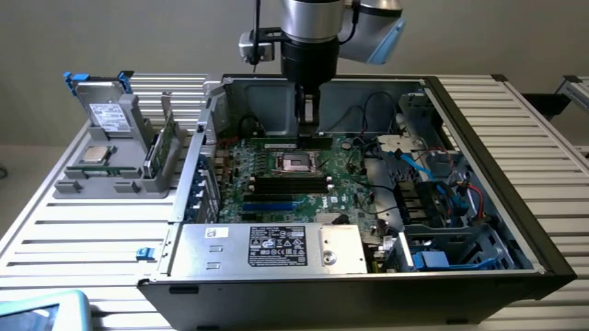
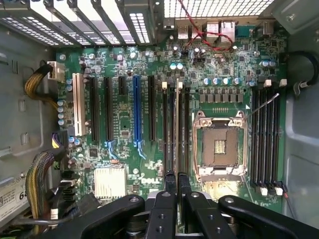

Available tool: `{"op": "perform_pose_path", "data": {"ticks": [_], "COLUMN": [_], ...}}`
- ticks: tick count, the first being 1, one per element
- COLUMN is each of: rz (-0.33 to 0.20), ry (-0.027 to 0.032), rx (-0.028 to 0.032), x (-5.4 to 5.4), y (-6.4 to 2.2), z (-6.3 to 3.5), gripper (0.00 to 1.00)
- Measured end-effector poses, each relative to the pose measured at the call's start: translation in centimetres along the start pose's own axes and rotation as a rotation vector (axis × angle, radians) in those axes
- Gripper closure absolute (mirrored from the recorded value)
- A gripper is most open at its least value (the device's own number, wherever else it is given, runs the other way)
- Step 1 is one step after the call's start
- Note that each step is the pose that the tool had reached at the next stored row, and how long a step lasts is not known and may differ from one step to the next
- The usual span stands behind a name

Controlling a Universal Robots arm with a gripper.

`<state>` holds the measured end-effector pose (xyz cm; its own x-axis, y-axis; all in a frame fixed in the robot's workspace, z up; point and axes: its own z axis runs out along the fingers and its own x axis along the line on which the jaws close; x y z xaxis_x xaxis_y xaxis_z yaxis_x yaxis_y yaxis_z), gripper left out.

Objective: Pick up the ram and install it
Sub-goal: 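Insert the ram into the slot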

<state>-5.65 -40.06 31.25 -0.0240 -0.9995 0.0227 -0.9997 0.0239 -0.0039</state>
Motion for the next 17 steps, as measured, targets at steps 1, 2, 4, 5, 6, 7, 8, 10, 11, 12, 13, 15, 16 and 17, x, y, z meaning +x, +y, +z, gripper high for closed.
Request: {"op": "perform_pose_path", "data": {"ticks": [1, 2, 4, 5, 6, 7, 8, 10, 11, 12, 13, 15, 16, 17], "rz": [0.0, 0.0, 0.0, 0.0, 0.0, 0.0, 0.0, 0.0, 0.0, 0.0, 0.0, 0.0, 0.0, 0.0], "ry": [0.0, 0.0, -0.0002, 0.0, 0.0, 0.0002, 0.0002, 0.0003, 0.0003, 0.0005, 0.0005, 0.0005, 0.0008, 0.0017], "rx": [0.0, 0.0, 0.0, 0.0, -0.0001, -0.0001, -0.0004, -0.0024, -0.0037, -0.0048, -0.006, -0.0077, -0.0082, -0.0088], "x": [0.0, 0.0, 0.0, 0.0, 0.0, 0.0, 0.0, 0.0, 0.0, 0.0, 0.0, 0.0, 0.0, 0.0], "y": [-0.02, -0.03, -0.05, -0.06, -0.07, -0.07, -0.07, -0.12, -0.13, -0.15, -0.19, -0.3, -0.37, -0.44], "z": [0.19, 0.37, 0.74, 0.92, 1.1, 1.28, 1.47, 1.81, 1.98, 2.13, 2.29, 2.63, 2.78, 2.9], "gripper": [0.87, 0.87, 0.87, 0.87, 0.87, 0.87, 0.87, 0.87, 0.87, 0.87, 0.87, 0.87, 0.87, 0.87]}}
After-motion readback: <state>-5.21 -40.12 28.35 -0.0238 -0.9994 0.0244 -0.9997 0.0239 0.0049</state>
